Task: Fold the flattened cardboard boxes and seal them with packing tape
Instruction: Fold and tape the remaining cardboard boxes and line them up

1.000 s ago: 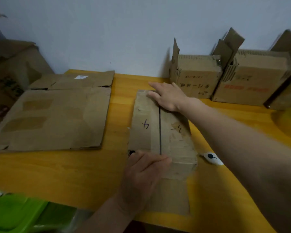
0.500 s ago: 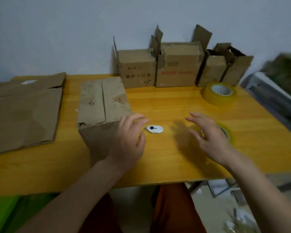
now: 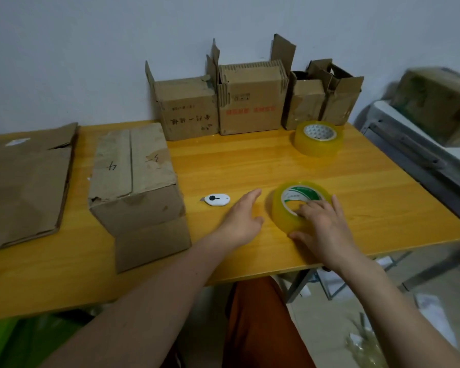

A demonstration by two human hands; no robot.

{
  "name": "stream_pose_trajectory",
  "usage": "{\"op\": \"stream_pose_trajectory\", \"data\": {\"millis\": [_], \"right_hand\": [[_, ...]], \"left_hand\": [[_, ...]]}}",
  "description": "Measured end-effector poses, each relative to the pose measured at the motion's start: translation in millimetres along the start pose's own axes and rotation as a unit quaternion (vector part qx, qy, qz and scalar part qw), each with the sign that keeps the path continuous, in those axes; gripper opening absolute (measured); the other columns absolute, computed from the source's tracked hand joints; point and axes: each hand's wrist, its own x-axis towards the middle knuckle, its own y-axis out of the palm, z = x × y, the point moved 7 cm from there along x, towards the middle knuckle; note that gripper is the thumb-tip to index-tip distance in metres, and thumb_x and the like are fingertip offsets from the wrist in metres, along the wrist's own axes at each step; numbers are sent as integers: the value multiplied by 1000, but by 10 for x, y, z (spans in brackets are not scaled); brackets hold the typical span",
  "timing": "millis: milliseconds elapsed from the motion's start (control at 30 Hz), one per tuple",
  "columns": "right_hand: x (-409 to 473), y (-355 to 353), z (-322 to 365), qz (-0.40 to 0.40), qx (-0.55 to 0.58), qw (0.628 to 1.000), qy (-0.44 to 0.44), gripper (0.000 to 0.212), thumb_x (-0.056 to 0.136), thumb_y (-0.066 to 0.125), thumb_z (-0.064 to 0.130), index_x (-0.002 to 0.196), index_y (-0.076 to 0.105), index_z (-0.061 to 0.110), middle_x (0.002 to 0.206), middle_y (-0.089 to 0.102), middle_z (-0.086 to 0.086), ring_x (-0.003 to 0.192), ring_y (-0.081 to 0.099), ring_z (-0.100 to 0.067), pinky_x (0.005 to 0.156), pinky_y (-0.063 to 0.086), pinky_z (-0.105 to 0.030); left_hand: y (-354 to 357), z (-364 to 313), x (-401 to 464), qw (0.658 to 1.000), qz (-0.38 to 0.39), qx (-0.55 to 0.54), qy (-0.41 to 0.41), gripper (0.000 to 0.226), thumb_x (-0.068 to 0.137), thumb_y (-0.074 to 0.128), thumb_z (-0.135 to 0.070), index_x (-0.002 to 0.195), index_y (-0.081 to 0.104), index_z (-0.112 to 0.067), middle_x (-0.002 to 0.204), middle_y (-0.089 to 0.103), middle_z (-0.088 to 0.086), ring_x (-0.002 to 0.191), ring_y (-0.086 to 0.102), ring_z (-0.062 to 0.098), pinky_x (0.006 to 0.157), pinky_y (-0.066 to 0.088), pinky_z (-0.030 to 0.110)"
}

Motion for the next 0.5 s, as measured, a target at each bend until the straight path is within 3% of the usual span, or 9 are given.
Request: {"op": "stream_pose_trajectory", "data": {"millis": [67,167,233,400,500], "right_hand": [[-16,-22,15,8,50,999,16,46,79,74,34,120,61,18,127,56,0,132,37,-20,118,0,-44],[-6,-56,44,10,177,983,37,49,77,77,30,121,60,16,125,54,-2,124,40,-19,113,23,-43],[33,-99,85,-2,250,967,42,46,75,79,28,116,62,15,115,55,-3,110,46,-14,96,36,-29],[159,-109,333,11,333,943,13,30,74,79,28,97,62,21,94,63,4,84,56,-12,67,39,-17],[219,-74,490,13,385,923,4,24,73,80,24,91,66,16,87,68,0,78,62,-17,68,48,-28]], "left_hand": [[20,-27,-17,999,5,-39,3,67,93,49,4,151,27,-20,156,32,0,143,30,17,117,30,37],[-51,-129,-119,997,-21,-68,29,60,94,40,12,148,34,-13,151,39,4,140,35,15,113,30,24],[-150,-210,-238,995,-58,-54,61,57,93,38,14,144,40,-9,147,43,5,136,39,13,110,31,19],[-372,-374,-527,979,-164,23,120,51,92,42,9,141,45,-6,144,45,4,134,40,11,113,30,19],[-456,-410,-720,957,-225,111,143,50,93,45,4,141,46,-6,146,44,4,135,38,11,104,16,0]]}}
